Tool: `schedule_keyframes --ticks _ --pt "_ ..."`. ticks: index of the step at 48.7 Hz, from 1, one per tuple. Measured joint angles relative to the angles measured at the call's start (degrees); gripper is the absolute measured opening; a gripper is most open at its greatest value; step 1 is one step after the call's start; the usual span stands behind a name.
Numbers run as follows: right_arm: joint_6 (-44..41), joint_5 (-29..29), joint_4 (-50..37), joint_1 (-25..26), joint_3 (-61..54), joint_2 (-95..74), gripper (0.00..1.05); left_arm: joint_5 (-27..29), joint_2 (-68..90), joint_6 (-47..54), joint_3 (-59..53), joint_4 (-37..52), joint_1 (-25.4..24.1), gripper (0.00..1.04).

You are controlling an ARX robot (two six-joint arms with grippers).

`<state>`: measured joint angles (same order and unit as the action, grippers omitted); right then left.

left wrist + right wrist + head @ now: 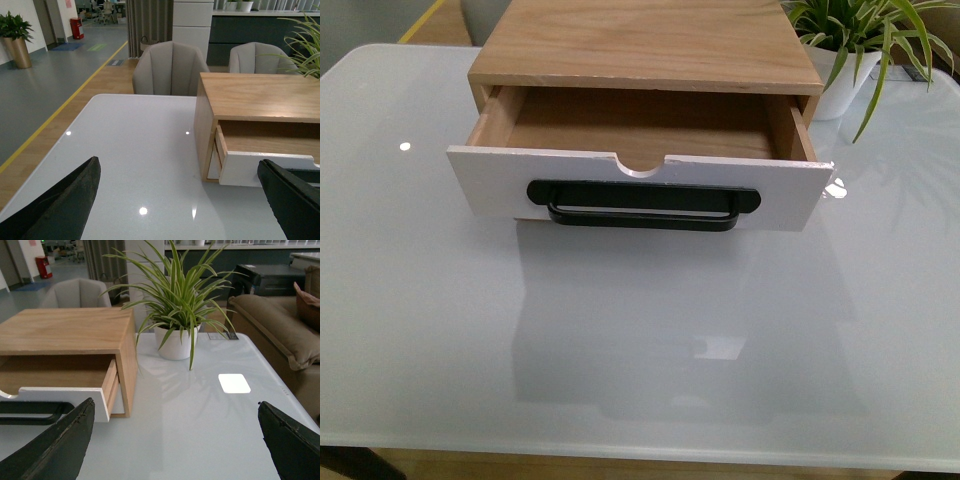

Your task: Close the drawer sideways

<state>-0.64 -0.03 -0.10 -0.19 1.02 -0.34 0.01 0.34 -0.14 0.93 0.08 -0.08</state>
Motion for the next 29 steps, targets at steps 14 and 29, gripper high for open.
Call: schedule_keyframes --ticks 14,29 --pt "0.00 0.00 0.02 0.00 0.00 0.00 0.96 0.00 0.00 0.00 0.00 0.00 0.00 0.96" --pt "0.00 0.00 0.00 0.00 0.00 0.00 0.96 0.00 0.00 0.00 0.00 0.00 0.00 0.96"
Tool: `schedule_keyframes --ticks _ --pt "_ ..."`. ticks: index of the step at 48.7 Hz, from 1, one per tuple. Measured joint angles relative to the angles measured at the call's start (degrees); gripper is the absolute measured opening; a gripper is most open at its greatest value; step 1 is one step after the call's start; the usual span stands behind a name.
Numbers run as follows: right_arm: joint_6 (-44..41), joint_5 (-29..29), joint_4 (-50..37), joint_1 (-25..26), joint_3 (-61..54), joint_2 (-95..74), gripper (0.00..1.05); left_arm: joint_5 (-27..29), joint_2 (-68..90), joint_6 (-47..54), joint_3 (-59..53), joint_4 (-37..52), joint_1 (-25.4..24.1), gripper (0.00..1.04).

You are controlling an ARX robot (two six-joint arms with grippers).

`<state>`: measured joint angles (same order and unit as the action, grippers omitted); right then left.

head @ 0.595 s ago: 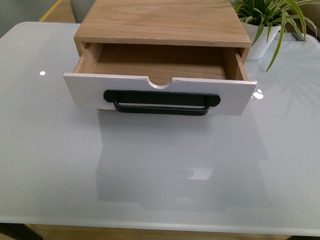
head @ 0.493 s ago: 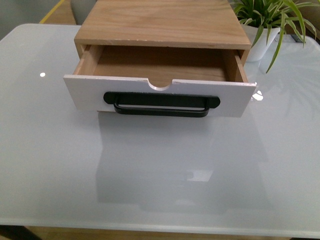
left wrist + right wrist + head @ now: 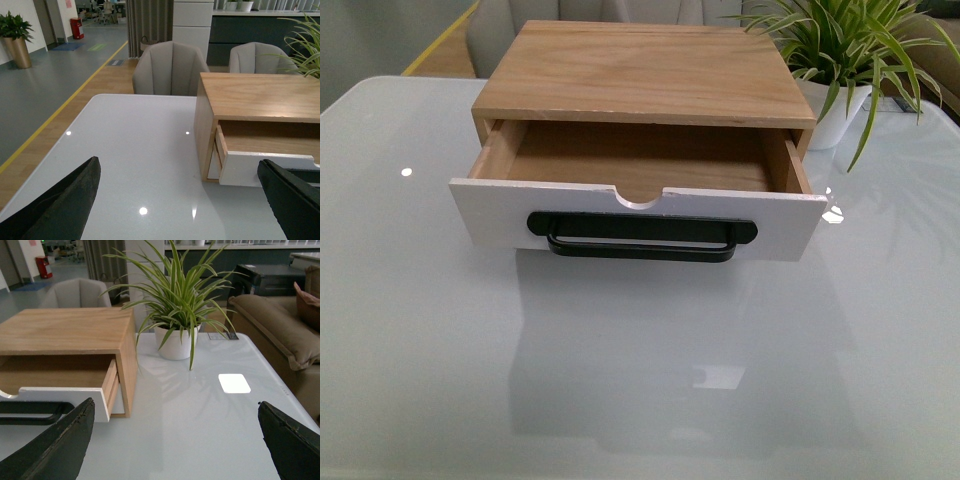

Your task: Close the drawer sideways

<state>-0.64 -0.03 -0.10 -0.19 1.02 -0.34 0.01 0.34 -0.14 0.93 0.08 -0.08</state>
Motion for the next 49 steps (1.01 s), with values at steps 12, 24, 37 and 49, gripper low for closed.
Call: schedule_keyframes --ticks 12,24,37,49 --pt "-8.92 -2.78 3.48 -2.71 6.60 -19.37 0.96 -19.67 17.53 7.82 7.30 -14.27 -0.46 0.96" --pt "-25.40 1.20 -15.32 -6.47 14.86 -50.40 0.96 -20.76 47.25 14.82 13.09 9.51 8.46 0.96" --pt "-47.32 4.39 -16.81 -11.67 23.78 -74.23 0.96 -26.45 78.47 27.12 23.56 21.64 13.70 0.96" --pt "-62.88 4.83 -14.69 -16.90 29.99 -84.70 0.96 -31.82 89.07 41.99 28.44 20.28 14.99 0.96"
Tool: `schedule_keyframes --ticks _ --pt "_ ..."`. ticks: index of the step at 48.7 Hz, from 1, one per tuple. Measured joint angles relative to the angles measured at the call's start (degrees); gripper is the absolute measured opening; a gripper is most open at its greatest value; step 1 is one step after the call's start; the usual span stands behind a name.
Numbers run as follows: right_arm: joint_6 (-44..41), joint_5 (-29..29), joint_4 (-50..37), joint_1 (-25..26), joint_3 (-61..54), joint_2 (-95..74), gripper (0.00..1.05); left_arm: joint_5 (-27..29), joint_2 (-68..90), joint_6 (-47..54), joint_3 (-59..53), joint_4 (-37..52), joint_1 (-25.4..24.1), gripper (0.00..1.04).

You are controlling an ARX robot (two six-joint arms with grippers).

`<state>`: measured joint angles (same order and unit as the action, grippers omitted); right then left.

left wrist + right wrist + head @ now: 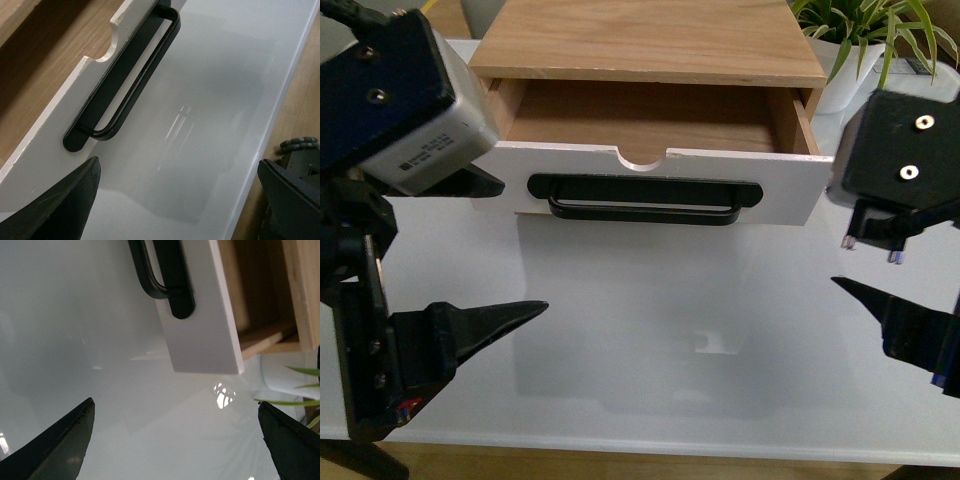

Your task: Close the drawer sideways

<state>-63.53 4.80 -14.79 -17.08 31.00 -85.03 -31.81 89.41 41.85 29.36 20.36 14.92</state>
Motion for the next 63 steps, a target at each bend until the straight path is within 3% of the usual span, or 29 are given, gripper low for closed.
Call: schedule_keyframes --ticks 20,63 --pt "-5.31 1.92 -0.68 -6.14 7.52 -12.37 0.96 -1.29 12.02 2.12 9.40 2.58 2.16 0.96" --pt "-6.80 3.17 -0.46 -8.02 12.57 -19.21 0.96 -3.56 20.13 2.97 15.65 0.98 3.10 0.96"
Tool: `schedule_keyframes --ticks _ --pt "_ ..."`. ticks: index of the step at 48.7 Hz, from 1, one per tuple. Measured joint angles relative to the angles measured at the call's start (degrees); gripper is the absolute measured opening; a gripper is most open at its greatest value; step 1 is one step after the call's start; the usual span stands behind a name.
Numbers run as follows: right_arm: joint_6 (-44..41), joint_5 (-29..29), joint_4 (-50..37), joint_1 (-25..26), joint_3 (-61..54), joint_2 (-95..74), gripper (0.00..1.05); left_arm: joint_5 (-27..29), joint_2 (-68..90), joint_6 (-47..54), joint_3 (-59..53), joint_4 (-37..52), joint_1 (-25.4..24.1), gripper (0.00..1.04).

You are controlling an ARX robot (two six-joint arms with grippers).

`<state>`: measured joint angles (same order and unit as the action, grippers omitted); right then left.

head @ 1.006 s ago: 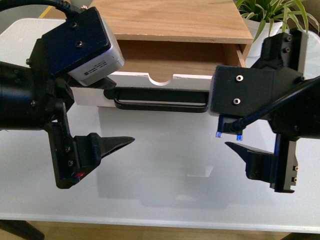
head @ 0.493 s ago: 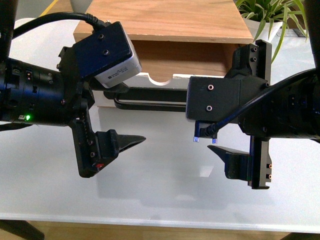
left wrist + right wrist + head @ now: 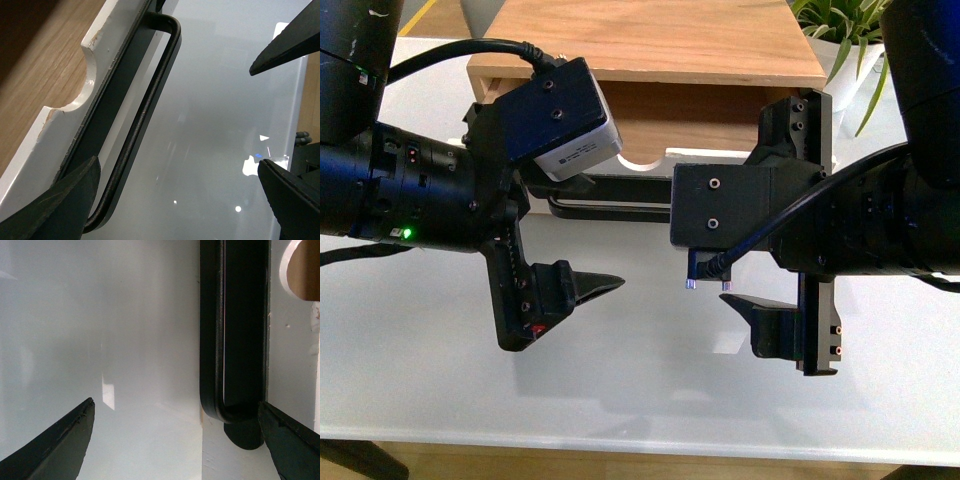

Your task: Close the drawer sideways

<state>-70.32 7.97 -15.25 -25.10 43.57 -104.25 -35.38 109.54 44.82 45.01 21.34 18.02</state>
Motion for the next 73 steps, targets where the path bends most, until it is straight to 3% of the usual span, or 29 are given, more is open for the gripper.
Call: schedule_keyframes --ticks 73 --pt "-1.22 0.39 3.34 -0.85 8.79 -10.10 0.96 0.07 8.61 3.41 9.09 -6.69 0.92 0.96"
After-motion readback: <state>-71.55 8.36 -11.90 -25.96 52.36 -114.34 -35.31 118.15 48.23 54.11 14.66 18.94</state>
